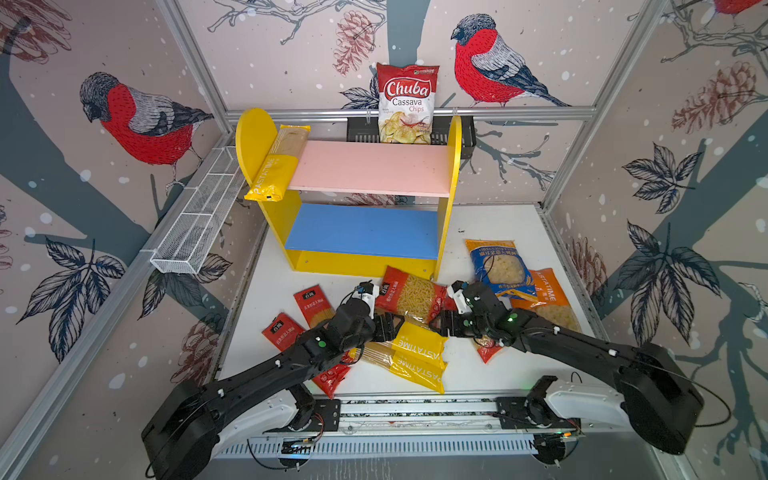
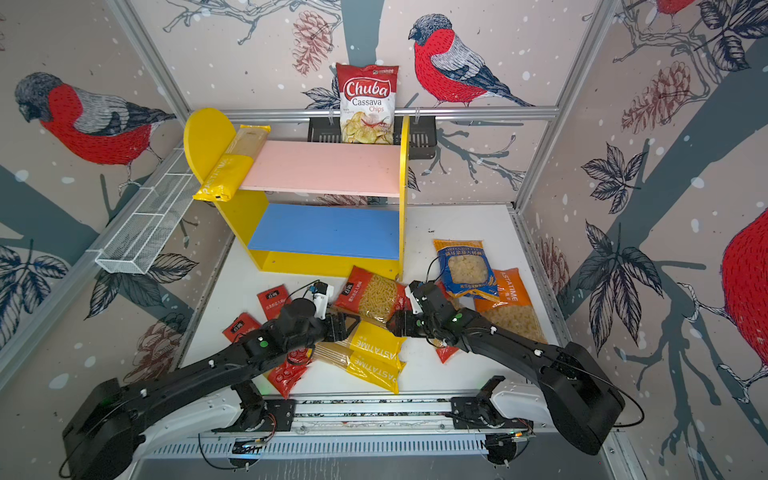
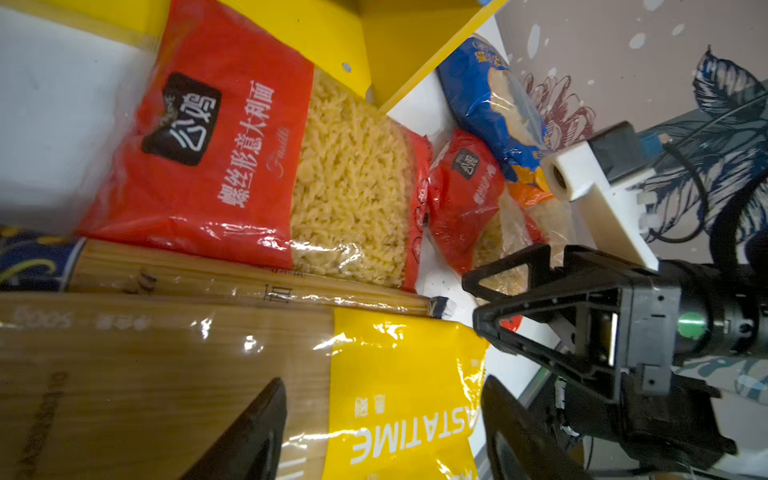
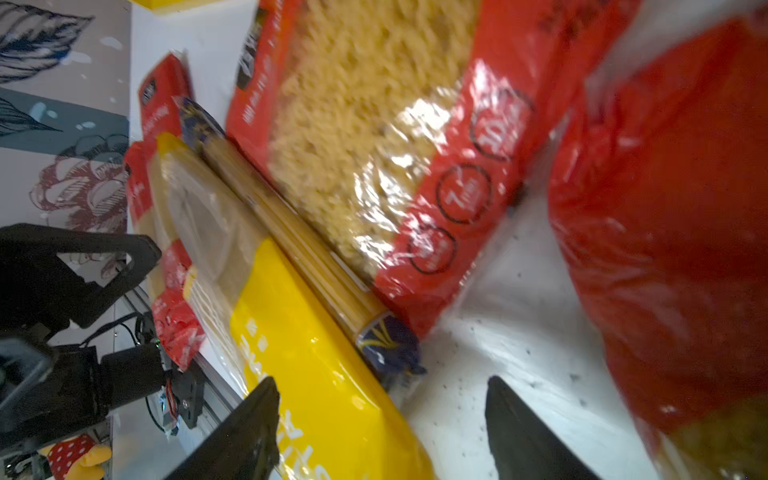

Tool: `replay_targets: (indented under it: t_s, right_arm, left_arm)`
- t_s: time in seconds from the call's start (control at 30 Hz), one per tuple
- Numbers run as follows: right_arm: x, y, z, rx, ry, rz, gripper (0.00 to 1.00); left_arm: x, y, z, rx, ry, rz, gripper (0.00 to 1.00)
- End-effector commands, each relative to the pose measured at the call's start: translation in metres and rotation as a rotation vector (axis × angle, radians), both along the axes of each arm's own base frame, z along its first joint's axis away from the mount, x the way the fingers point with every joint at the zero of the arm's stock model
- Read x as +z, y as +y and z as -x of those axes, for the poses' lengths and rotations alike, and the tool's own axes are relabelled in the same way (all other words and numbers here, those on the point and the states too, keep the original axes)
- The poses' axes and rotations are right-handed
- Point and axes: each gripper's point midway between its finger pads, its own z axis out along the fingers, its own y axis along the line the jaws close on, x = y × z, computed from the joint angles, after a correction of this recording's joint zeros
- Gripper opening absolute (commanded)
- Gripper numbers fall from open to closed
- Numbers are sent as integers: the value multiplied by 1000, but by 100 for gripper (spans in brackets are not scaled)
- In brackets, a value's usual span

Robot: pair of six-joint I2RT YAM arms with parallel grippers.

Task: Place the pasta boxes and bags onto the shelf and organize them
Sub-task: 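Open the left gripper and lower both grippers toward the remaining spaghetti packs, then grasp the next yellow spaghetti pack with both grippers and tilt it up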

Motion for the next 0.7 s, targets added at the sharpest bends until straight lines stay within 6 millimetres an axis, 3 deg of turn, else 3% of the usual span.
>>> replay_targets:
  t_s: [0.0,0.2,0.37,0.53,0.67]
  right_arm:
    - [-3,13,20,97,58,-93,78]
    - [-8,30,31,137,84,-196,73]
    - [0,41,23,126,66,-298,55]
    - [19,48,20,130,52,-394,24]
    - [40,49,14,107,34,-459,13]
  left_arm:
    - [11,-15,-12,42,-43,84,71]
    - [-26,-14,-8,58,56,44,64]
    - [-37,-13,-6,78,105,52,59]
    - [-11,-10,-16,86,83,126,59]
    - [22,5,-31,123,-6,185,61]
